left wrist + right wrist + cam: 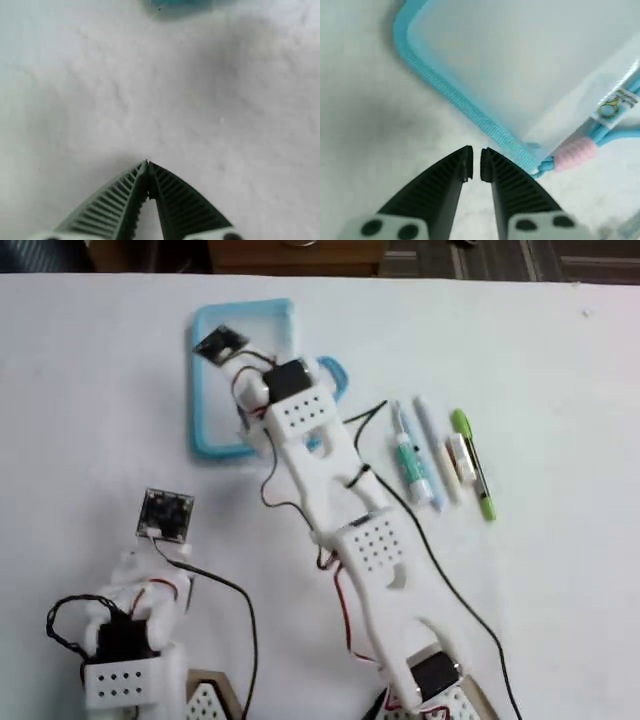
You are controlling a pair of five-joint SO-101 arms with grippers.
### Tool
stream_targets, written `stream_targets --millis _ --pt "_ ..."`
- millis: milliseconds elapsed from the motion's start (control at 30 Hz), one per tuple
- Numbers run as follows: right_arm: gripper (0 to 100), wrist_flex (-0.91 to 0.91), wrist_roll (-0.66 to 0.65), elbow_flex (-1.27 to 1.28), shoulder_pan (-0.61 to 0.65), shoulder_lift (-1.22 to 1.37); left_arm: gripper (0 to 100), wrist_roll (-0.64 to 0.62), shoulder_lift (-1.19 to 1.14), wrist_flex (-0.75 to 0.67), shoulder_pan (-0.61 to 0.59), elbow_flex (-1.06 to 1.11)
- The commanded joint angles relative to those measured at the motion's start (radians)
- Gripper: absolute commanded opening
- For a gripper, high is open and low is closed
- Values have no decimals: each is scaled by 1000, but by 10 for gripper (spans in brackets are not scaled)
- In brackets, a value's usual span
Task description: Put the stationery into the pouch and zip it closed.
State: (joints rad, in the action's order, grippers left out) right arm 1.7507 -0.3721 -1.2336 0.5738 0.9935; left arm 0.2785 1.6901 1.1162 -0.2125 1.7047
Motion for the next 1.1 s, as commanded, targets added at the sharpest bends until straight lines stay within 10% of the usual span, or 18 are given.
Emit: stream_targets --millis 0,600,1067 --pt "122 18 17 236 5 -217 25 6 13 5 -2 -6" --pt "261 -460 589 250 -211 -124 25 6 13 5 -2 -6" --pt "258 -694 574 250 -292 50 25 6 13 5 -2 -6"
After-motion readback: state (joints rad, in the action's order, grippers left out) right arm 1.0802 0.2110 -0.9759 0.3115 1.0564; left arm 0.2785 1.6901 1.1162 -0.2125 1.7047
